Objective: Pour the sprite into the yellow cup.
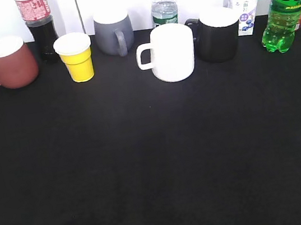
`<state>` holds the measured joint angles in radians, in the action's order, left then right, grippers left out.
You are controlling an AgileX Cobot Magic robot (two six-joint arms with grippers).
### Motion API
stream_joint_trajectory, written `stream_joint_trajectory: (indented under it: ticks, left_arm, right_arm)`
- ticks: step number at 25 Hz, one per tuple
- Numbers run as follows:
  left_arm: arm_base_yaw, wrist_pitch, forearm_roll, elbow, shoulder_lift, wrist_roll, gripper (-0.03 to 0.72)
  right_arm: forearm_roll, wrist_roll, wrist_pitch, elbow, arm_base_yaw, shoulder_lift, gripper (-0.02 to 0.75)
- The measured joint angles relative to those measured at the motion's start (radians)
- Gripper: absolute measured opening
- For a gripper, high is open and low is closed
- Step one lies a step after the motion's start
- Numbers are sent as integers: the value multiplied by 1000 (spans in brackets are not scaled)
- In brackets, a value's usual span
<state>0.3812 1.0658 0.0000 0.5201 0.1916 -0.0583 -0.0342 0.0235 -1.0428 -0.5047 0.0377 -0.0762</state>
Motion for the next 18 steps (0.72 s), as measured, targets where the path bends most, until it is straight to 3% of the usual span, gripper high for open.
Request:
stream_joint_trajectory:
  ticks: [4, 6, 8, 18]
  left_arm:
    - [-263, -1, 0, 0, -34, 0, 435]
    - [-344, -1, 0, 0, -95, 0, 422]
    - [-370, -1, 0, 0, -163, 0, 421]
    - [-369, 0, 0, -3, -198, 0, 419]
  right_arm:
    - [0, 0, 0, 0, 0, 38, 587]
    - [0, 0, 1, 0, 0, 74, 587]
    - [0, 0, 1, 0, 0, 82, 587]
    - [0, 0, 1, 1, 0, 85, 587]
